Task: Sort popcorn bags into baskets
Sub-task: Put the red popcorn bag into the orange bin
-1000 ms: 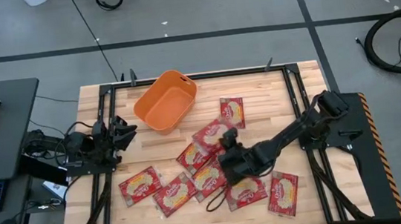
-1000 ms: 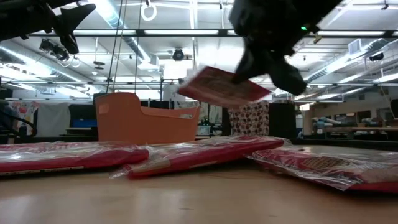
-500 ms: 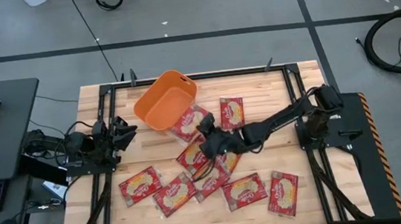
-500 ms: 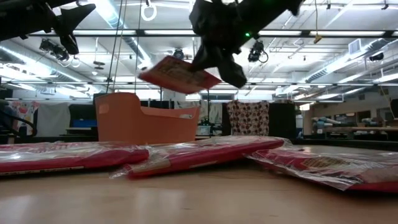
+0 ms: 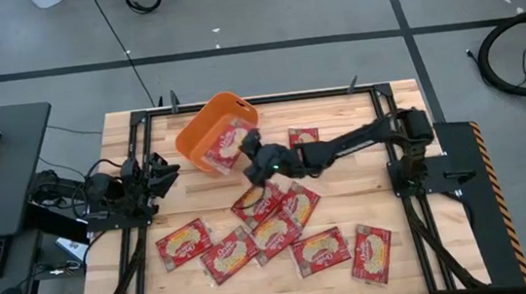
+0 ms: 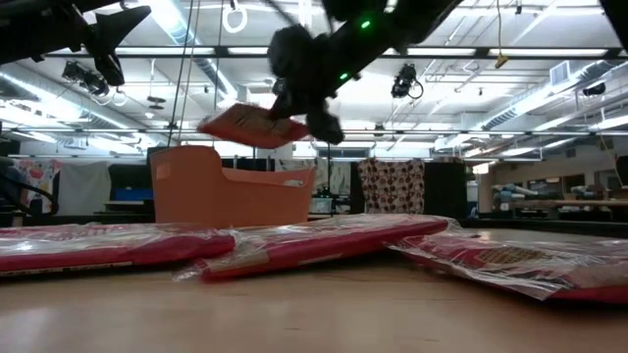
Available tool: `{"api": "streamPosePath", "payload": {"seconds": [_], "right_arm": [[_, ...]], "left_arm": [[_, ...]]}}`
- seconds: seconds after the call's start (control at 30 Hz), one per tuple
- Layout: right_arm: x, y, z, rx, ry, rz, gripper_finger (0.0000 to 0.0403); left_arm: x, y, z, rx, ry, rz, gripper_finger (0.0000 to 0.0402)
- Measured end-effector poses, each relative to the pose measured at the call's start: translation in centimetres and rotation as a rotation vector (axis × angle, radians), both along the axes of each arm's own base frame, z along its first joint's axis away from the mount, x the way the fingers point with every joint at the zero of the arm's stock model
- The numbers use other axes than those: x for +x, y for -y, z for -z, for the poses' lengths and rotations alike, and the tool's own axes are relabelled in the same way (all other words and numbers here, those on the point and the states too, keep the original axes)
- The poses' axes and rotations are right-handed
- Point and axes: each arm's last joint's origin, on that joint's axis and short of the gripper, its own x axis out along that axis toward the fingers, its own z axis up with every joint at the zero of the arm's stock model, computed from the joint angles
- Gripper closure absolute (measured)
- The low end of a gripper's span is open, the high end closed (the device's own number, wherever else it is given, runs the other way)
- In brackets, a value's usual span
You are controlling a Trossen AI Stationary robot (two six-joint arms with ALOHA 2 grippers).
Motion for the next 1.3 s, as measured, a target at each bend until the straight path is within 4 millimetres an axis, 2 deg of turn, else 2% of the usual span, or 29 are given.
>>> {"api": "streamPosePath", "payload": {"seconds": [0.1, 0.27, 0.43, 0.57, 0.7, 0.83, 0.97, 1.1, 1.3], "right_arm": [[1.8, 1.6, 0.5, -0.008, -0.004, 0.026, 0.0395], [3.7, 4.1, 1.7, 0.014, 0.006, 0.052, 0.0388], [4.3, 5.7, 3.7, 0.074, -0.007, 0.051, 0.0374], [4.1, 6.1, 5.0, 0.122, -0.047, 0.08, 0.035], [3.9, 5.6, 4.7, 0.167, -0.036, 0.108, 0.0321], [3.7, 4.8, 3.6, 0.149, -0.013, 0.139, 0.0299], [3.1, 3.1, 2.2, 0.138, -0.012, 0.187, 0.0294], [2.0, 1.4, 1.5, 0.225, -0.035, 0.221, 0.0293], [0.1, 0.6, 0.8, 0.381, -0.049, 0.343, 0.0293]], "left_arm": [[0.0, 0.0, 0.0, 0.0, -0.001, 0.0, 0.0285], [0.0, 0.0, 0.0, 0.0, 0.0, 0.0, 0.0285], [0.0, 0.0, 0.0, 0.0, 0.001, 0.0, 0.0285], [0.1, 0.0, 0.1, 0.004, -0.013, 0.0, 0.0285], [0.4, 0.1, 0.8, 0.055, -0.1, -0.011, 0.0285], [0.7, 0.2, 1.6, 0.149, -0.201, -0.035, 0.0285], [0.8, 0.2, 1.9, 0.164, -0.233, -0.035, 0.0285], [0.7, 0.2, 1.9, 0.159, -0.228, -0.035, 0.0285], [0.7, 0.2, 1.9, 0.217, -0.24, -0.058, 0.0285]]}}
